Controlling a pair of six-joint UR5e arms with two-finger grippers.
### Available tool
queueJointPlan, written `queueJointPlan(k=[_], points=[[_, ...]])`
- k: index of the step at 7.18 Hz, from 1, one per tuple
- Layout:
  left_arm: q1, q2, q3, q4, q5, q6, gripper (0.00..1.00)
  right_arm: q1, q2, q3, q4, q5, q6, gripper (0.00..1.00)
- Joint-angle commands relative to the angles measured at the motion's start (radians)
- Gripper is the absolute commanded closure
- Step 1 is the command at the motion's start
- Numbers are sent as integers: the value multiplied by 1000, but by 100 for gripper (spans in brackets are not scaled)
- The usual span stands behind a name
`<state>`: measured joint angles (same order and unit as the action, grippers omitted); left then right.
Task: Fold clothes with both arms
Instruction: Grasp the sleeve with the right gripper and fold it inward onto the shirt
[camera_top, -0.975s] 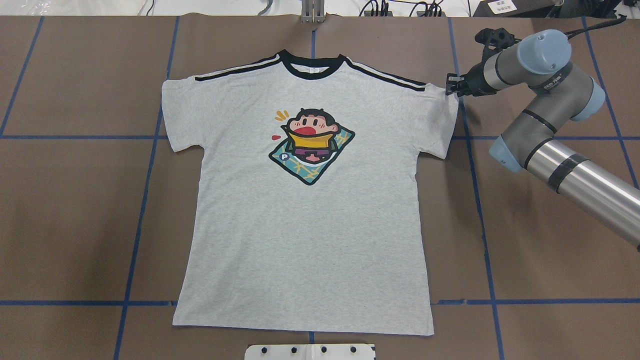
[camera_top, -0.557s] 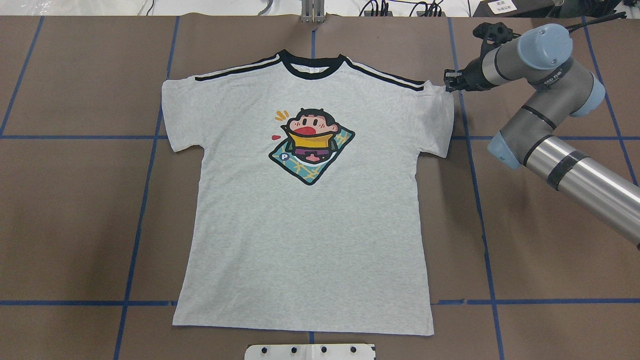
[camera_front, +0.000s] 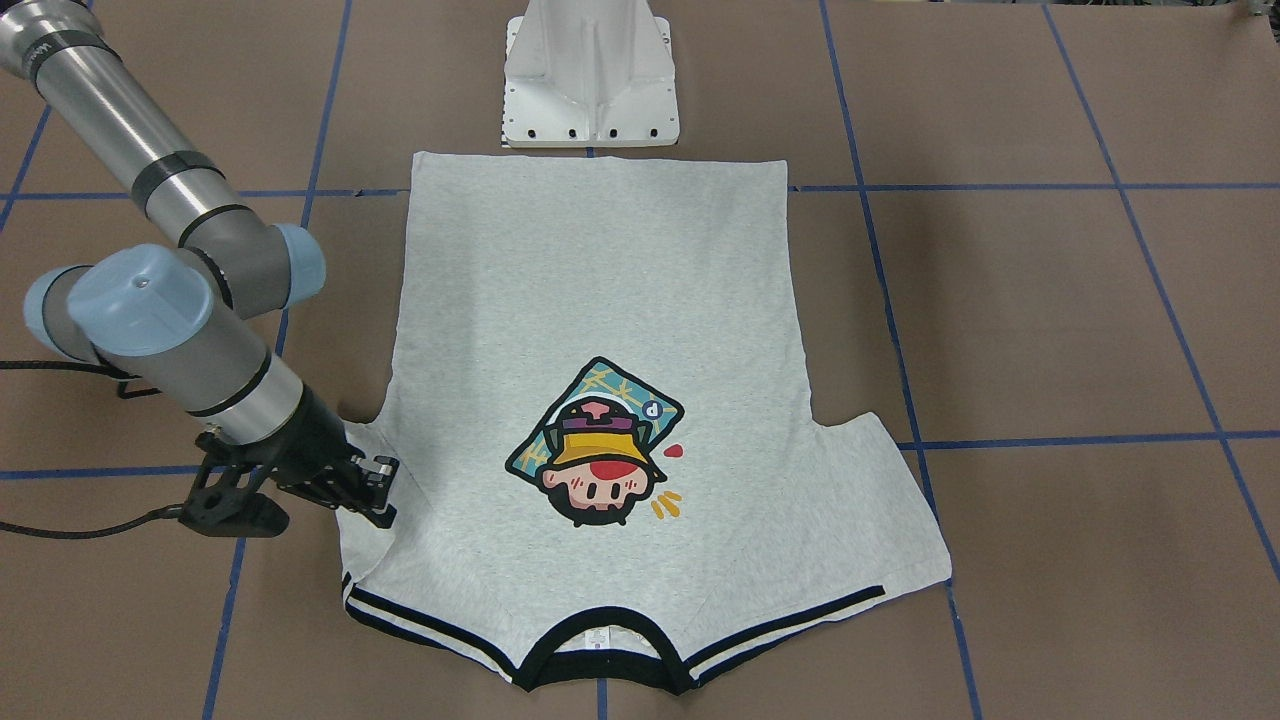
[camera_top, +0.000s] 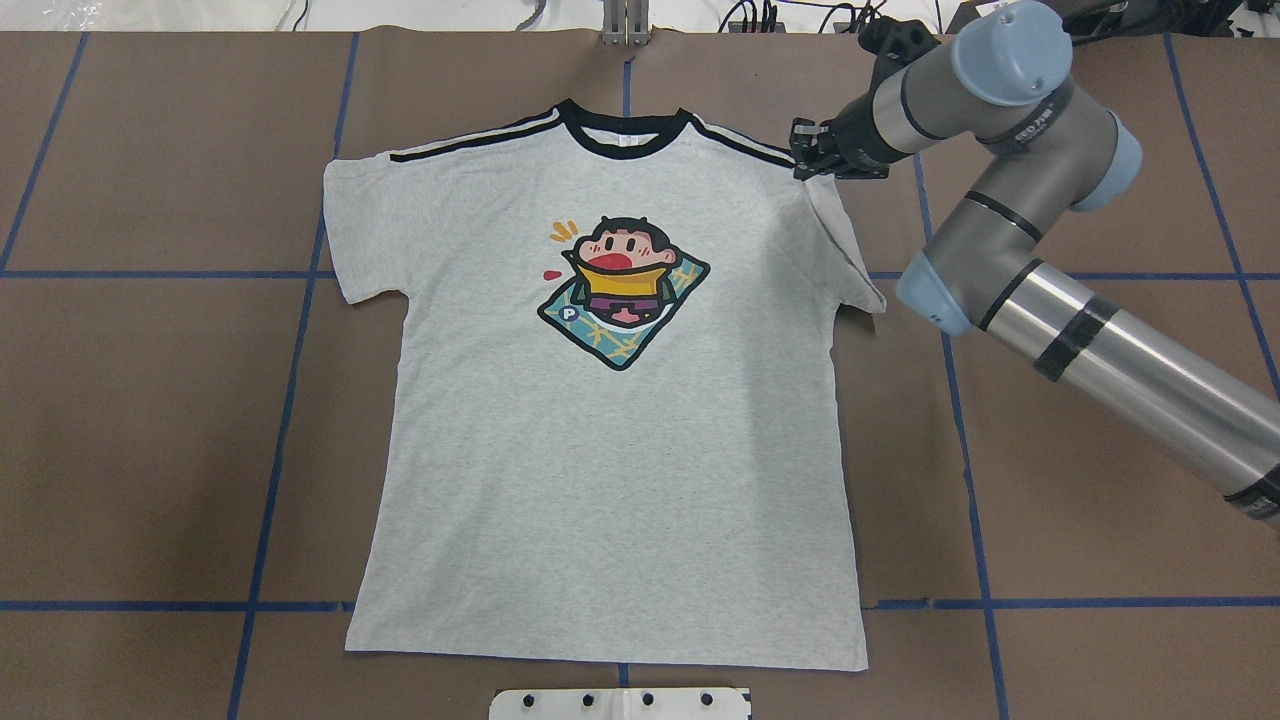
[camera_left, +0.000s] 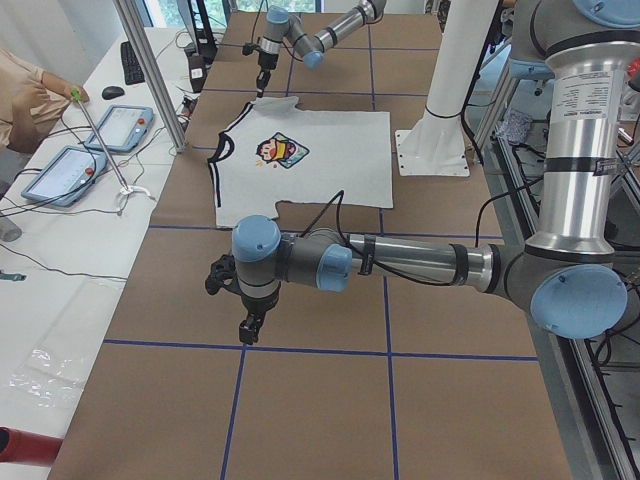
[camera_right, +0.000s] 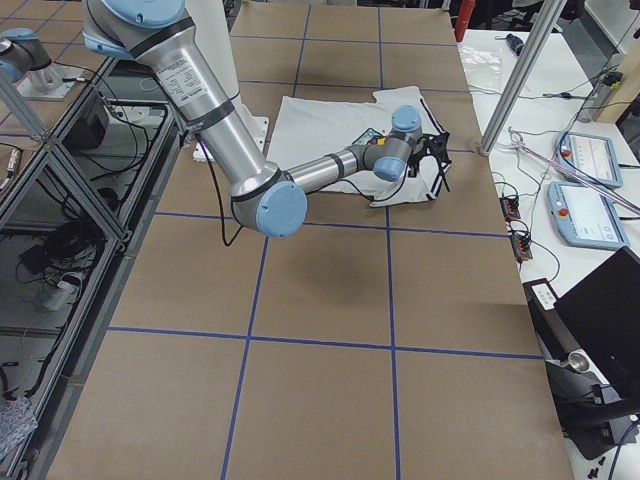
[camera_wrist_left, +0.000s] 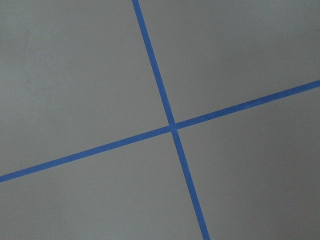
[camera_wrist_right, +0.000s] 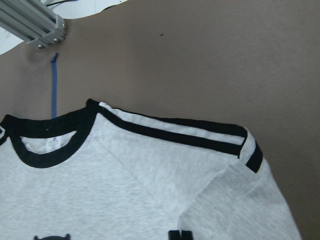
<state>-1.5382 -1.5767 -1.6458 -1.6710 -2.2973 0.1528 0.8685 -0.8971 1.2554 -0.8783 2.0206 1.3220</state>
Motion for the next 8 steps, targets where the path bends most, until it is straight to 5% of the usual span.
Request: queueJointPlan(k=[1,3,5,6,8], points=[[0,3,-5,1,-1,1,0,-54,142,-105,-122,-121,56,100],[0,3,-6,1,-1,1,0,-52,208,-236,-120,-173,45,100],[1,3,-6,1,-1,-1,0,-51,216,-252,-120,-197,45,100],[1,1,-6,-1,-1,-1,0,-54,217,-252,-120,-216,45,7],[3,-9,-9,-7,-52,2,0,-63,231,-243,-120,-235,46,0]])
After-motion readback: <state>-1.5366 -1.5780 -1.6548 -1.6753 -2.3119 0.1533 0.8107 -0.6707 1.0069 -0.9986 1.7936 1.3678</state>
